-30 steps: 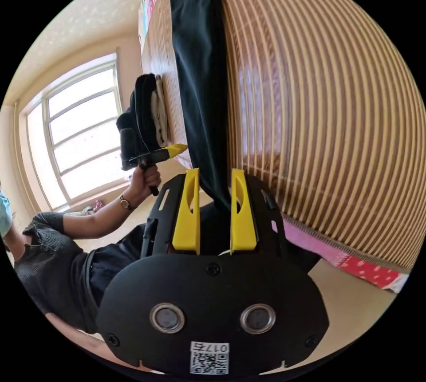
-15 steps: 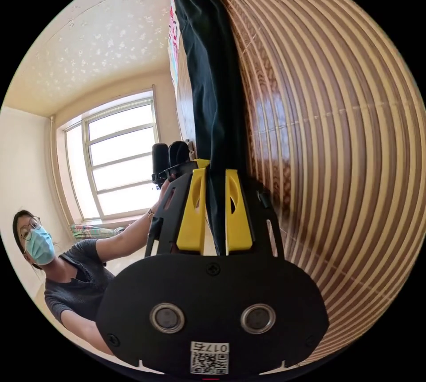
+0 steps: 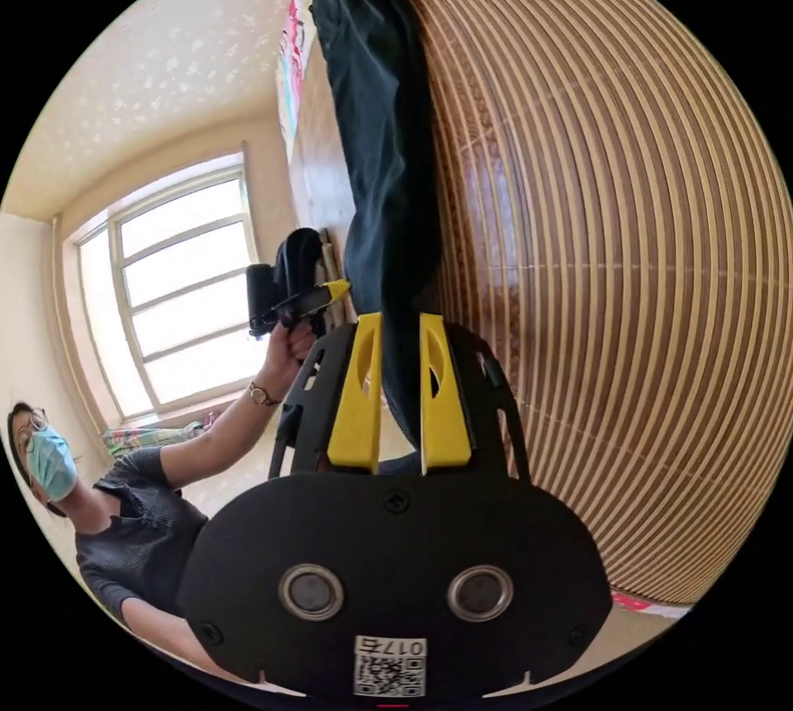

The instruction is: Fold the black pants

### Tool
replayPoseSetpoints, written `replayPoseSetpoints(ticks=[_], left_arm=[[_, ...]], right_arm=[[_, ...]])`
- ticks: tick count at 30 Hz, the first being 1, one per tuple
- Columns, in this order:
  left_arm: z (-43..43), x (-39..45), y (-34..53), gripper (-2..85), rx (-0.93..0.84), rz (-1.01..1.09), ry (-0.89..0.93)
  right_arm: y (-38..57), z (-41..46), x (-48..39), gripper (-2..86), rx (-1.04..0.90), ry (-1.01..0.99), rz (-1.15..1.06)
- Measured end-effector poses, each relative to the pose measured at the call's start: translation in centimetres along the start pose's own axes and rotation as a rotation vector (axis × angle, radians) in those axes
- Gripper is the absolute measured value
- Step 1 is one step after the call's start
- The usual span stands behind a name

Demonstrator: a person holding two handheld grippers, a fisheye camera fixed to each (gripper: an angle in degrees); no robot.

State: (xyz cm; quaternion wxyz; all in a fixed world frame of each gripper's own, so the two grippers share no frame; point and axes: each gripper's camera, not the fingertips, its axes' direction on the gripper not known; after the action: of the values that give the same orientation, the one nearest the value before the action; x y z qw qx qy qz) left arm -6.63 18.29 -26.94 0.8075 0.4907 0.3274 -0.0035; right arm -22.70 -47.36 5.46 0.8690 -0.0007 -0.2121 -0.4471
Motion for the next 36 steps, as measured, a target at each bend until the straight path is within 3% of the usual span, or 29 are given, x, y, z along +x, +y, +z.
replayPoseSetpoints(ticks=[7, 10, 13, 15, 19, 25, 28, 32, 36], left_arm=[[2.9, -2.4, 0.9, 11.5, 0.070, -0.037, 0.214], [5.2, -2.6, 0.0, 11.4, -0.013, -0.031, 0.354], [6.6, -2.0, 0.0, 8.6, -0.078, -0.014, 0.491], [5.8, -0.2, 1.2, 3.8, -0.067, 0.073, 0.499], [4.4, 3.2, 4.0, 2.7, -0.057, 0.183, 0.483], [4.4, 5.4, 9.6, 1.5, -0.023, 0.214, 0.419], [5.5, 4.6, 11.7, 1.2, -0.015, 0.186, 0.468], [7.1, 5.2, 14.0, 0.8, -0.045, 0.204, 0.519], [8.7, 5.4, 16.0, 0.7, -0.088, 0.214, 0.529]], right_arm=[[-1.2, -0.4, 4.4, 12.5, 0.095, -0.385, -0.009], [-2.8, 1.8, 5.4, 12.8, -0.020, -0.616, 0.005], [-2.4, 0.7, 4.8, 12.3, 0.031, -0.727, -0.014], [-1.5, 0.2, 4.1, 6.9, 0.031, -0.737, -0.029], [1.6, -1.4, 1.0, 3.3, 0.025, -0.740, -0.150], [5.7, -1.4, 0.2, 4.4, -0.012, -0.546, -0.130], [7.5, -1.0, 2.4, 9.4, 0.033, -0.514, -0.087], [9.2, 2.1, 7.6, 23.2, 0.020, -0.647, 0.058], [10.0, 5.9, 9.0, 24.0, 0.019, -0.966, 0.002]])
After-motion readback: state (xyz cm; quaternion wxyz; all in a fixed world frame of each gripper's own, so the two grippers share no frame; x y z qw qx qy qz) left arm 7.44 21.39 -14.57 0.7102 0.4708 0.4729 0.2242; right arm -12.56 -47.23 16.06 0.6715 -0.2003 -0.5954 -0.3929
